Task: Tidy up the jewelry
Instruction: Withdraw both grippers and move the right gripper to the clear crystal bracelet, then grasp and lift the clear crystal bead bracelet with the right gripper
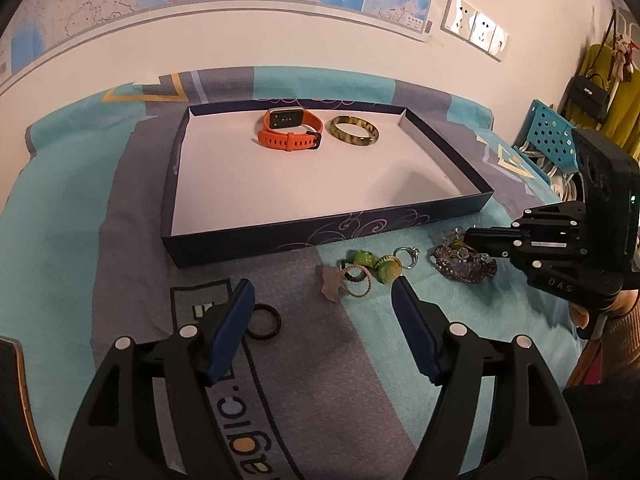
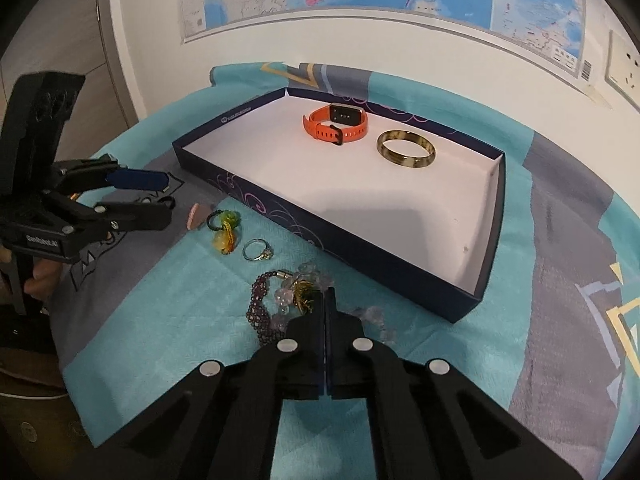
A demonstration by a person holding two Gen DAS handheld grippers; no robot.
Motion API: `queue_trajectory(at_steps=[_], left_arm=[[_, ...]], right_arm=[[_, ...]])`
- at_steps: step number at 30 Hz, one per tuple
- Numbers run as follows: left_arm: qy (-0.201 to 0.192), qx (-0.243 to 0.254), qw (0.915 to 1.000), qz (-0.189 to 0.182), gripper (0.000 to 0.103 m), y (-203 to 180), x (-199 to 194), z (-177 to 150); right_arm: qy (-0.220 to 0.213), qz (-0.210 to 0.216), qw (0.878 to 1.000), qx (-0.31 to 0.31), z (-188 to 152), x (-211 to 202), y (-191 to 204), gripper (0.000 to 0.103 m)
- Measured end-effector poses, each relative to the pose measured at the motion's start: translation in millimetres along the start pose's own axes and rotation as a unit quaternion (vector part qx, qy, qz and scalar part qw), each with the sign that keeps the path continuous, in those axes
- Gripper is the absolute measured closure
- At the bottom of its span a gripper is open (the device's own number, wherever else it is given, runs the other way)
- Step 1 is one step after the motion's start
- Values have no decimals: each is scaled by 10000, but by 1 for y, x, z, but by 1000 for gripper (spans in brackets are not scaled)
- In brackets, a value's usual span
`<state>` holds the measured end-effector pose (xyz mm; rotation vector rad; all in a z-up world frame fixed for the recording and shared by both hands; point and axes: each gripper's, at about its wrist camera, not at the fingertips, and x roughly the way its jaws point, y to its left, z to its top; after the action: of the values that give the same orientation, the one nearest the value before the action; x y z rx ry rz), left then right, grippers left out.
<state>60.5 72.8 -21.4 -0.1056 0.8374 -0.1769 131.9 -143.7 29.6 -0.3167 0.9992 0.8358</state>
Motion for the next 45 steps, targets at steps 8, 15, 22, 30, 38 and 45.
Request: queue_trajectory(at_steps=[8, 15, 22, 30, 38, 45], left_arm=[[41, 36, 10000, -47, 33, -1, 2, -2], [90, -17, 9999, -100, 31, 1, 3, -5], [164, -22, 9998, -131, 31, 0, 5, -6], [183, -3, 9997, -156, 31, -1, 7, -7], [198, 73, 9996, -178, 31, -5, 8, -7], [228, 137, 9994, -203, 33, -7, 9, -8]], right_arm=[[-343, 85, 9989, 294, 4, -22, -9, 102], [12, -283, 9989, 382, -3, -3, -21, 68], [84, -109, 9984, 551, -9, 7, -28, 83], [-180, 21, 9982, 572, -6, -13, -23, 96], [-711, 248, 9959, 503, 11, -49, -11, 97], [-1019, 332, 9929, 520, 25, -68, -5, 97]])
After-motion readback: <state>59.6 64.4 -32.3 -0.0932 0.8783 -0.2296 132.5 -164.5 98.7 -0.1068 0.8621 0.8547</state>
